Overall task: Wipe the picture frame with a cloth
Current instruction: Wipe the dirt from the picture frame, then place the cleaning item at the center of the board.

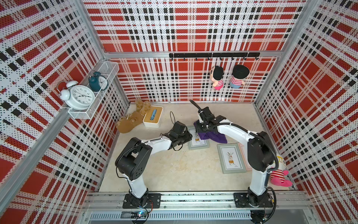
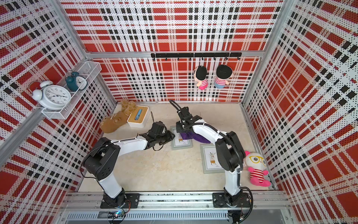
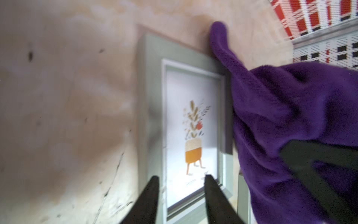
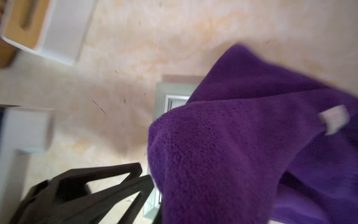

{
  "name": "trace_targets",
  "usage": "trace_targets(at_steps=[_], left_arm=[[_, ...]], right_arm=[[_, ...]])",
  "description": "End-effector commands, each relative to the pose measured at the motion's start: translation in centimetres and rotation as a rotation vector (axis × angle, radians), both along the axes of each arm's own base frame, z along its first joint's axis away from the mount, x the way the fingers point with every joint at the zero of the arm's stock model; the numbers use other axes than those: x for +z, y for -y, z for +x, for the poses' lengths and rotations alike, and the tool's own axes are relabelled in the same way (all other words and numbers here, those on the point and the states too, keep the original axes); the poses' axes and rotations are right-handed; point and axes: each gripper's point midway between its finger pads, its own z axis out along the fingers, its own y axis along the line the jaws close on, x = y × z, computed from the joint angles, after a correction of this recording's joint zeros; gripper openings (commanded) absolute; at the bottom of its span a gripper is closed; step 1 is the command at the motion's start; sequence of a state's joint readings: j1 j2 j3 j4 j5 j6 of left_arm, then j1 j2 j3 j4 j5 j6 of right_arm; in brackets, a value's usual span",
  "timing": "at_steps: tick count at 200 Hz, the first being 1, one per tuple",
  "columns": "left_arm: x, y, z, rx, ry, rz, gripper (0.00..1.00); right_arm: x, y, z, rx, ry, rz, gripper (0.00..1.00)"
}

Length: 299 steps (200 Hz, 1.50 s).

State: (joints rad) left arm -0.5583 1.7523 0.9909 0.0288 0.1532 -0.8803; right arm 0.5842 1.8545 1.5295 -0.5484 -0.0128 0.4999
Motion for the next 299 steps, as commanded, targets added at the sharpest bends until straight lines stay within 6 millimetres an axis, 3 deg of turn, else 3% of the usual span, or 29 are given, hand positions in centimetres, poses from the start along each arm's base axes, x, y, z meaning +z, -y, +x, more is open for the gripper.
trace_targets(at_steps=[1,18,37,77,98,127,150,170,188,216,245,264,268,281,299], left_arm=[[3.7,-1.3,0.7,0.027,0.054,-0.017,0.57],[5.8,-3.4,0.7,0.075,0.088,-0.046,0.71],[8.5,-5.6,0.1,0.103,0.141,-0.099,0.85],[14.2,-9.9,-1.2,0.174,0.236,-0.259,0.99],[16.4,-11.2,-1.6,0.195,0.253,-0.359,0.98],[18.5,-10.8,-2.2,0.194,0.262,-0.458,0.98],[19.0,-10.5,-2.2,0.184,0.263,-0.482,0.98],[18.0,-10.6,-2.0,0.192,0.246,-0.460,1.00],[17.1,-10.8,-1.9,0.200,0.239,-0.440,0.88],[13.8,-11.3,-2.0,0.230,0.182,-0.381,0.54],[12.4,-12.1,-1.4,0.261,0.177,-0.308,0.19],[11.9,-12.7,-0.5,0.278,0.187,-0.237,0.00],[11.6,-14.1,0.0,0.315,0.187,-0.210,0.00],[10.9,-15.9,0.8,0.363,0.184,-0.131,0.00],[9.9,-19.1,1.5,0.447,0.174,-0.008,0.00]], right_arm=[[8.0,1.3,1.1,-0.054,0.161,0.111,0.00],[10.8,0.3,0.7,0.001,0.198,0.193,0.00],[13.1,-2.4,-0.4,0.120,0.192,0.331,0.00],[16.2,-7.5,-2.5,0.344,0.160,0.593,0.00],[15.9,-9.8,-3.7,0.438,0.156,0.600,0.00],[14.1,-12.9,-5.0,0.504,0.130,0.582,0.00],[12.2,-15.0,-5.6,0.564,0.134,0.543,0.00],[10.3,-16.8,-6.4,0.632,0.121,0.495,0.00],[8.8,-17.7,-6.7,0.664,0.119,0.447,0.00],[7.5,-17.9,-6.5,0.666,0.113,0.419,0.00],[6.5,-17.1,-6.2,0.655,0.132,0.346,0.00],[6.5,-15.5,-5.5,0.602,0.169,0.277,0.26],[6.6,-15.1,-5.3,0.589,0.177,0.273,0.31],[7.4,-13.3,-4.6,0.538,0.189,0.299,0.52],[8.8,-9.3,-3.0,0.404,0.234,0.313,0.72]])
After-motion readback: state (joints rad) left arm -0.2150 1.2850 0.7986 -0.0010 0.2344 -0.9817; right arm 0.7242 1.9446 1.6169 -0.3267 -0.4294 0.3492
